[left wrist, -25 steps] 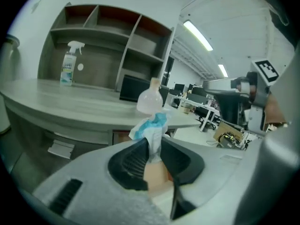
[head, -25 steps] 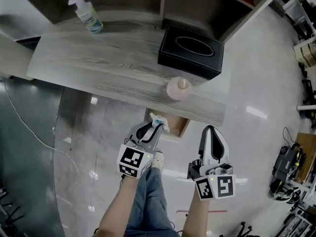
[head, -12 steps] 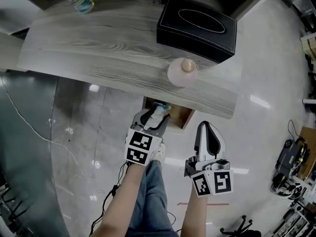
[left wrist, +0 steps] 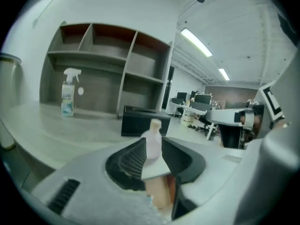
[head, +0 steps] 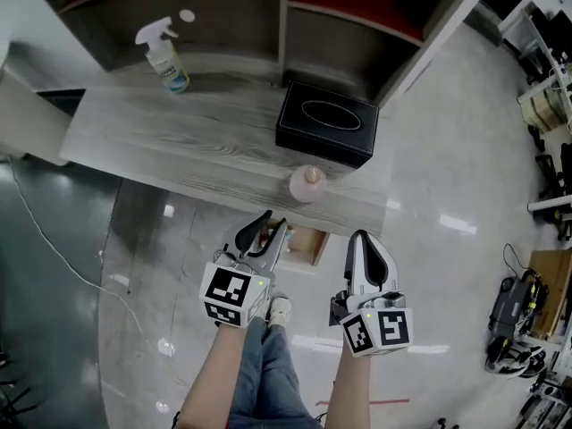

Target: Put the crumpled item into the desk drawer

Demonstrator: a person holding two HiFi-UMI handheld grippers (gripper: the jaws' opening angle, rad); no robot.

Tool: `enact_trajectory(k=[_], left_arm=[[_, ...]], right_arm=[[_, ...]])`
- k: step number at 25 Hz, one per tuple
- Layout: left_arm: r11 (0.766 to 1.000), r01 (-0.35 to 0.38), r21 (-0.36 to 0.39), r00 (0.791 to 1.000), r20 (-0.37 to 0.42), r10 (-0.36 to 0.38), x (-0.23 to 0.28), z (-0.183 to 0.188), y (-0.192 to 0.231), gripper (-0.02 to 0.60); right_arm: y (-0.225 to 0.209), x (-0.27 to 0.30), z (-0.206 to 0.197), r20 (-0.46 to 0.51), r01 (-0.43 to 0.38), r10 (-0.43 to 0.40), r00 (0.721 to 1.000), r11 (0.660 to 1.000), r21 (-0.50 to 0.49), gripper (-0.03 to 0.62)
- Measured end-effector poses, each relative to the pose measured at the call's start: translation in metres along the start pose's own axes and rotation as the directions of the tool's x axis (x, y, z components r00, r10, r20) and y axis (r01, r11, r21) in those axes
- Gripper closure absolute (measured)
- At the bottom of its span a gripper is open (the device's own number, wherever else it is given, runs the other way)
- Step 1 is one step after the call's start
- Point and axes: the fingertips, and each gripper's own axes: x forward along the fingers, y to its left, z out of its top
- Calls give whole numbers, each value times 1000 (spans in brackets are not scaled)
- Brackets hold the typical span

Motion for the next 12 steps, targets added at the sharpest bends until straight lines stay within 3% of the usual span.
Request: enact_trajectory(k=[5,12], left_arm=[[997,-8,80,980,197,-8,-19,113,1,523],[977,-47,206,901,431,-48,-67,268,-14,577]], right_arm=[[16,11,67,78,-18,24,997,997,-79,583],[33,13,198,258,-4,46,965,987,-160,583]])
